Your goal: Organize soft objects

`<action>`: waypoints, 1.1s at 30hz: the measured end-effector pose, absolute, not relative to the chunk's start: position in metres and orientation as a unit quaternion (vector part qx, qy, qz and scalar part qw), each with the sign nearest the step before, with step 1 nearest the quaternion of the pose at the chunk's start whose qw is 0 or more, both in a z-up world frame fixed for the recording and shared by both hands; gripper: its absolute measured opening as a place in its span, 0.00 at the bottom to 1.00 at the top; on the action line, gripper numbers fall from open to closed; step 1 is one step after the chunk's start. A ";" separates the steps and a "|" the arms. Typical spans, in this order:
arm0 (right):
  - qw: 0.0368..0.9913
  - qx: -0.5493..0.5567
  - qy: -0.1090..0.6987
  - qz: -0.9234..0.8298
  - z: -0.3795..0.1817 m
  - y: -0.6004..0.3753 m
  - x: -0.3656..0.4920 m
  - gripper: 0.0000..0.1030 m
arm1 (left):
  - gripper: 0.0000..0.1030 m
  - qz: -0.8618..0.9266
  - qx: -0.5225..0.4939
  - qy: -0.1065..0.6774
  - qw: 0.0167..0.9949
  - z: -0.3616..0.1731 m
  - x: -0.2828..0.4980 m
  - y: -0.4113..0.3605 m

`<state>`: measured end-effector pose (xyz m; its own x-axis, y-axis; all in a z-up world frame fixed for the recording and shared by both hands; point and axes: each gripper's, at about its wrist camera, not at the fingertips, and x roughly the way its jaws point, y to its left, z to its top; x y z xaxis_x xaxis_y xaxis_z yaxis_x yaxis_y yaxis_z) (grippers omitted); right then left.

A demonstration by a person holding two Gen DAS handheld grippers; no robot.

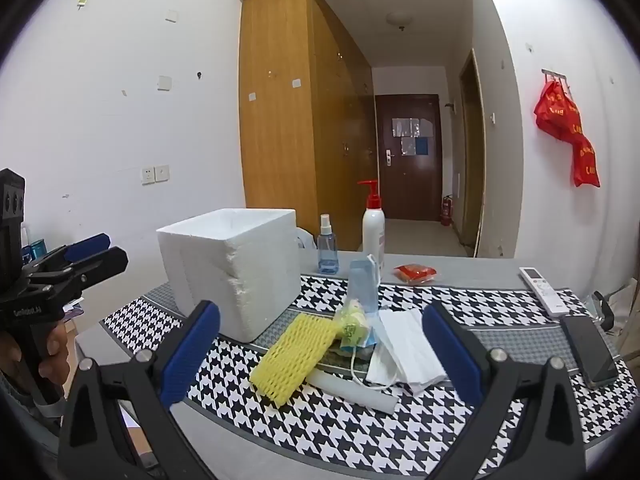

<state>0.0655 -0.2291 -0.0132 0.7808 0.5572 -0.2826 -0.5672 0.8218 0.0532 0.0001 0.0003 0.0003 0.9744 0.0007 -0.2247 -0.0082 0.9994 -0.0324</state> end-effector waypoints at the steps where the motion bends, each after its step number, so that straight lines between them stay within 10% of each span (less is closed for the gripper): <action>1: 0.943 -0.019 0.144 0.299 -0.013 -0.228 0.065 0.99 | 0.99 0.003 -0.017 0.112 0.994 0.000 0.001 0.001; 33: 0.945 -0.023 0.144 0.292 -0.015 -0.227 0.067 0.99 | 0.99 0.009 -0.024 0.118 0.993 0.001 0.002 0.003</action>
